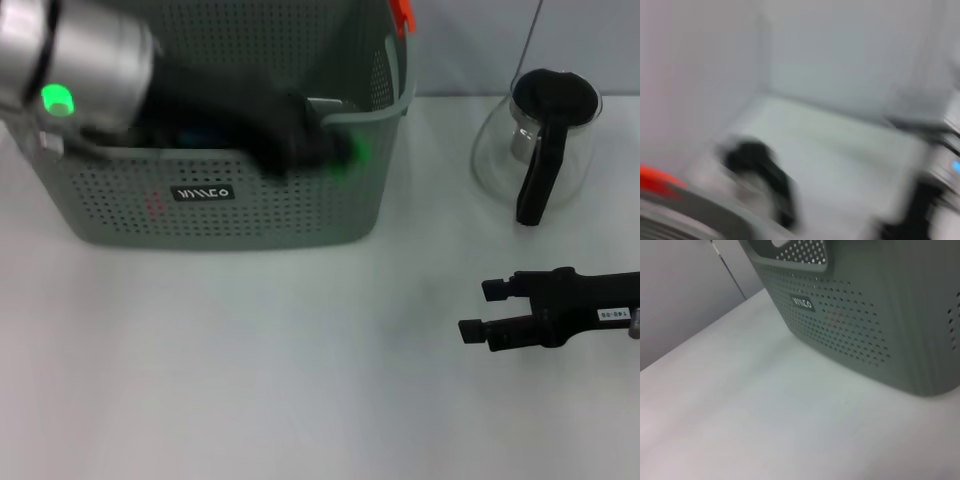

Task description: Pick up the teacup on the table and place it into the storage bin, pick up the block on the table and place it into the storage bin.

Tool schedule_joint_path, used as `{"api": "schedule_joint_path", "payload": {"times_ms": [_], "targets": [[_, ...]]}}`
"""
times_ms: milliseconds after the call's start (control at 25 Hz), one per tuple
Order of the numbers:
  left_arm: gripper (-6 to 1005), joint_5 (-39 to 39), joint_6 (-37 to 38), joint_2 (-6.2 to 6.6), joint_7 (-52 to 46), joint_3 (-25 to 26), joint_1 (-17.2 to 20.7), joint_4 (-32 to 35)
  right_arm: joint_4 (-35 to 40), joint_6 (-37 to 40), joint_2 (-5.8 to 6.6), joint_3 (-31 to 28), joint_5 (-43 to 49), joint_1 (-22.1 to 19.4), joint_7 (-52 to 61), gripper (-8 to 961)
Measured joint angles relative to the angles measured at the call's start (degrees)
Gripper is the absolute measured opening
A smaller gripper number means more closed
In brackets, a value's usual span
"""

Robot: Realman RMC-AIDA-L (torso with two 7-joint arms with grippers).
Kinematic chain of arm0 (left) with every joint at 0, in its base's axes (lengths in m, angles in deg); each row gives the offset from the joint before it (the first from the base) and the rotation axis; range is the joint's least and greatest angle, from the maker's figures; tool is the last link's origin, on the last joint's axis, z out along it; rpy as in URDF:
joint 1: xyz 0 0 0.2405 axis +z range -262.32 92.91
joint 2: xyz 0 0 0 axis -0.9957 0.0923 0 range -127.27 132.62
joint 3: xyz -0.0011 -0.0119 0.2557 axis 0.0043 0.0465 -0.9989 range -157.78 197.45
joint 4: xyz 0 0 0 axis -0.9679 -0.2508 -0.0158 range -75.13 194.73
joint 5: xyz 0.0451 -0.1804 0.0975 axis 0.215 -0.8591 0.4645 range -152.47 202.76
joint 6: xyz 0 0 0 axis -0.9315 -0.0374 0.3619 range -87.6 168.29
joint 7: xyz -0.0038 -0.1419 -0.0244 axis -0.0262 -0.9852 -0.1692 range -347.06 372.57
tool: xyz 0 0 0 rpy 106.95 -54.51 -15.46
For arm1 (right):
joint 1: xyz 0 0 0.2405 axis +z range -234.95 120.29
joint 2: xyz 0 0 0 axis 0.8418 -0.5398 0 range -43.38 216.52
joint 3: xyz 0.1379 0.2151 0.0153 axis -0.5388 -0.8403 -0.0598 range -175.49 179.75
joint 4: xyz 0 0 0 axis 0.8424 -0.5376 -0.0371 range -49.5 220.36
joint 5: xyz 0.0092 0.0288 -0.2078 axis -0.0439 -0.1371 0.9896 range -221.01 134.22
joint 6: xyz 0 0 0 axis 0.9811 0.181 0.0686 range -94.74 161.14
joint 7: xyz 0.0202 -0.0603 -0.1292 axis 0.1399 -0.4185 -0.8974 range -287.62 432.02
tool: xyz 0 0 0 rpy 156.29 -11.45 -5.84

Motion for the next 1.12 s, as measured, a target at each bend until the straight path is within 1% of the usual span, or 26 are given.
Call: {"api": "schedule_joint_path", "payload": {"times_ms": [40,80,160,280,320,400,440,520,640,720,760,840,880,920,1000,1040,1080,1120], "targets": [[203,0.1,-2.1,0.45,0.4,2.4,-1.2,-0.1,0.0,0.2,0.07,0.0,0.0,0.1,0.0,941],[207,1.2,-10.8,1.77,0.5,4.5,-2.7,-3.5,0.0,0.2,0.16,0.0,0.0,0.1,0.0,941],[214,1.8,-16.9,2.78,0.4,4.6,-3.3,-7.5,0.0,0.2,0.21,0.0,0.0,0.1,0.0,941],[224,2.3,-26.9,4.72,0.1,4.4,-4.7,-16.6,0.0,0.2,0.19,0.0,0.0,0.3,-0.1,941],[228,2.4,-29.6,5.36,0.1,4.6,-5.4,-20.0,0.0,0.2,0.18,0.0,0.0,0.3,-0.1,941],[235,2.6,-32.8,6.08,0.0,4.9,-6.5,-24.6,0.1,0.2,0.17,0.1,0.1,0.5,-0.1,941],[238,2.8,-34.1,6.39,0.0,5.1,-6.9,-26.4,0.1,0.2,0.16,0.1,0.1,0.6,-0.1,941],[245,2.8,-35.7,6.58,0.0,5.2,-7.1,-27.9,0.1,0.3,0.16,0.2,0.2,0.7,-0.1,941],[256,1.8,-37.4,5.64,0.1,5.9,-5.8,-25.6,0.1,0.4,0.31,0.3,0.3,0.9,-0.3,941],[263,0.0,-37.1,4.88,0.4,7.1,-4.2,-22.9,0.1,0.7,0.45,0.2,0.3,1.0,-0.5,941],[266,-2.0,-35.7,4.44,0.8,7.9,-2.7,-20.8,0.1,0.9,0.55,0.2,0.3,1.1,-0.6,941],[402,-6.1,-32.0,4.11,1.9,8.6,0.0,-18.0,0.1,1.6,0.70,0.0,0.2,1.2,-1.2,941],[470,-10.2,-27.5,4.03,3.9,8.8,2.2,-16.8,0.1,2.1,0.74,-0.1,0.0,1.2,-1.6,941],[516,-13.8,-22.9,3.88,6.2,8.8,4.1,-16.2,0.1,2.7,0.73,-0.4,-0.1,1.3,-2.4,941],[607,-18.8,-13.3,3.20,12.2,8.8,7.5,-16.8,0.1,3.6,0.48,-1.1,-0.2,1.3,-3.6,941],[653,-20.1,-8.3,2.53,16.0,9.0,9.6,-17.5,0.1,4.0,0.28,-1.3,-0.2,1.4,-4.3,941],[699,-20.4,-6.2,2.11,17.7,9.1,10.7,-18.0,0.1,4.4,0.10,-1.4,-0.2,1.4,-4.9,941],[736,-20.0,-3.2,1.43,21.0,9.2,12.5,-19.1,0.1,4.9,-0.07,-1.5,-0.3,1.4,-5.4,941]]}}
